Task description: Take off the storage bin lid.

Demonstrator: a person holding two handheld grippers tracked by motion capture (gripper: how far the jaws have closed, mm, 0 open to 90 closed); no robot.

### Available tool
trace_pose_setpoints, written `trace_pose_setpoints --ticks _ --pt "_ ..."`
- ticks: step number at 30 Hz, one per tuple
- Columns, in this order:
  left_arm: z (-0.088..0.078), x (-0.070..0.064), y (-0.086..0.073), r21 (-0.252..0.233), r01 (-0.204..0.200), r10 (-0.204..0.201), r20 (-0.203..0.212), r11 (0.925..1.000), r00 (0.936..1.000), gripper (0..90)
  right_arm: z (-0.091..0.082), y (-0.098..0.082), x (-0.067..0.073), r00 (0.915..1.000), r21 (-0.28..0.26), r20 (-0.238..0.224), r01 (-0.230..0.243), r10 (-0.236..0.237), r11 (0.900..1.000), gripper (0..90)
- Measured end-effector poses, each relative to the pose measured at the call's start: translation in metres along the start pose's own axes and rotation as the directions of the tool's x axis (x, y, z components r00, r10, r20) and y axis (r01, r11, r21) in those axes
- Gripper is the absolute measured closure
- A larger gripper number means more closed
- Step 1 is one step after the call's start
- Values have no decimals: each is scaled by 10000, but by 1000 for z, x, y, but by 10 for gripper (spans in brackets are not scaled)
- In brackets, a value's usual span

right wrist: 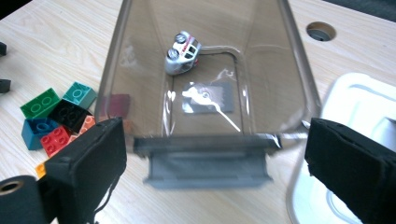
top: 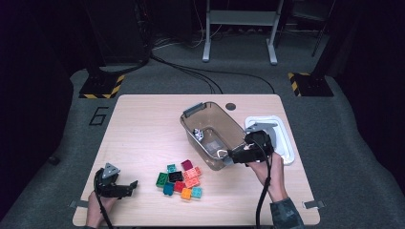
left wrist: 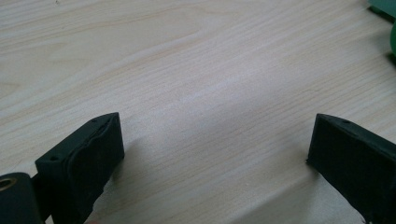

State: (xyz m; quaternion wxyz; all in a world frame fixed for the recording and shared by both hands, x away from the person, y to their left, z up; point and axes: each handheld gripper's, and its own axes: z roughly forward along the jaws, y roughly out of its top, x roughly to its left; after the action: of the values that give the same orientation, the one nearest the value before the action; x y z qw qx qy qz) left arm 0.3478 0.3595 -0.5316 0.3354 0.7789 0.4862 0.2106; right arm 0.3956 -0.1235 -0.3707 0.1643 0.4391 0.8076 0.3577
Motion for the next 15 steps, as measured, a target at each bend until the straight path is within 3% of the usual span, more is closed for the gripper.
trace_pose_setpoints --ticks 8,15 --pt "0 -1 0 -69 85 -85 -15 9999 10000 33 -18 -37 -14 9972 -687 637 -344 388 9970 36" --pt "0 -1 0 -68 85 -85 -20 9999 10000 33 -19 -75 -27 9887 -918 1112 -908 1009 9916 36"
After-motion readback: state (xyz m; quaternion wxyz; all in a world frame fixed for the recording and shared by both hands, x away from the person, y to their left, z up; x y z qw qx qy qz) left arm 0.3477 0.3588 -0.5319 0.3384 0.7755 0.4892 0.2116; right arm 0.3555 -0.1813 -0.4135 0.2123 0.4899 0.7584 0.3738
